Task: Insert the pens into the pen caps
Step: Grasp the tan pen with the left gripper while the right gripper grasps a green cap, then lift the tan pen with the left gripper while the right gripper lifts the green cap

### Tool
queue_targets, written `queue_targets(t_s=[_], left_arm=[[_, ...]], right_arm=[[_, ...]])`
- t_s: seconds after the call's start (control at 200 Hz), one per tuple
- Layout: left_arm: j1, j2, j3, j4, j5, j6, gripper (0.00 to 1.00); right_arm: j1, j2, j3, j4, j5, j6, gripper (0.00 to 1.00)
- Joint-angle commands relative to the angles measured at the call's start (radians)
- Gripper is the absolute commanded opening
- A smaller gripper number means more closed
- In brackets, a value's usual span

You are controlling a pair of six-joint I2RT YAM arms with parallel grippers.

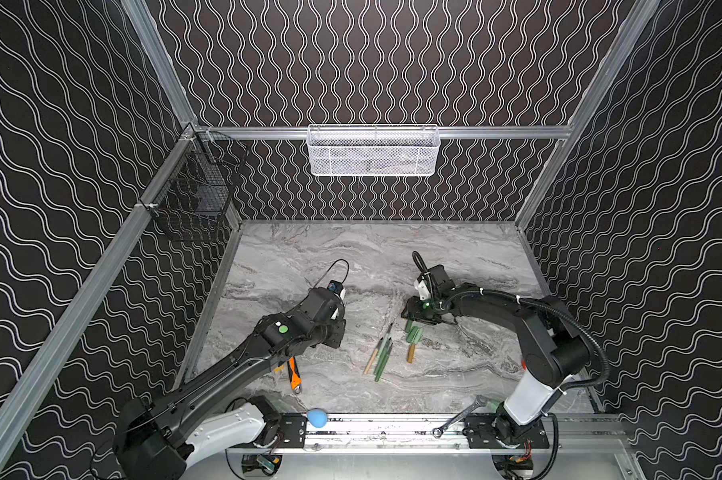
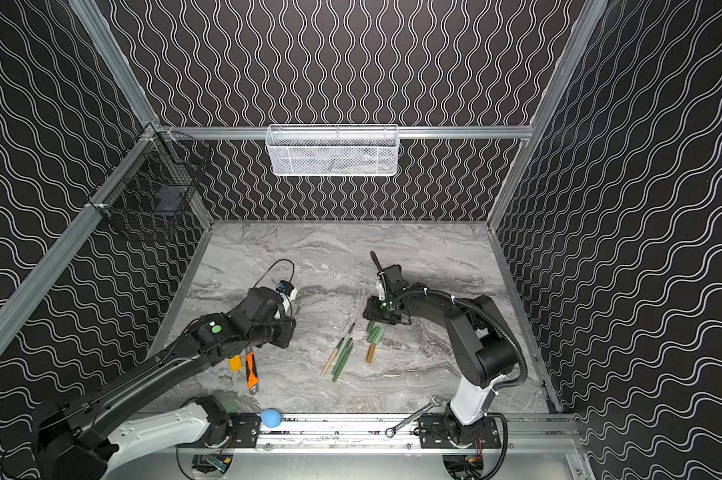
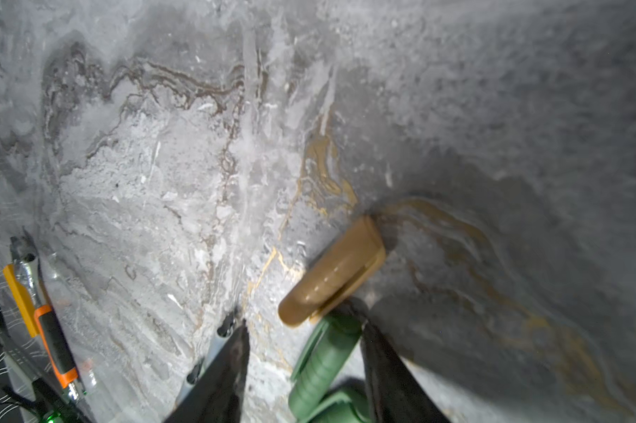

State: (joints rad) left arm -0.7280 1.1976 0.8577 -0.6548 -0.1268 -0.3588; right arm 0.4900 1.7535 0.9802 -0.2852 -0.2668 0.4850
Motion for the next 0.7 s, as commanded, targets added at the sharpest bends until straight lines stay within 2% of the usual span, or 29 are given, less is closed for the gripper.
queue_targets(t_s=[0.0,0.205,0.465,0.691], left_arm=[[0.017,-0.01,-0.003,0.003,0.018,0.026,0.0],[0.021,-0.005,0.0,0.008,0.032,0.032,0.0],[0.024,-0.004,0.002,0.018,0.038,0.034,0.0],[0.024,-0.015,-0.003,0.015,0.047,0.034,0.0]], right_arm=[[0.011,0.009,0.011,-0.039,0.042,-0.006,0.51],[0.026,-0.015,0.008,-0.094,0.112,-0.023,0.47],[0.081,0.026,0.072,-0.186,0.205,-0.055,0.34],[0.109,0.068,0.104,-0.207,0.229,-0.05,0.25]])
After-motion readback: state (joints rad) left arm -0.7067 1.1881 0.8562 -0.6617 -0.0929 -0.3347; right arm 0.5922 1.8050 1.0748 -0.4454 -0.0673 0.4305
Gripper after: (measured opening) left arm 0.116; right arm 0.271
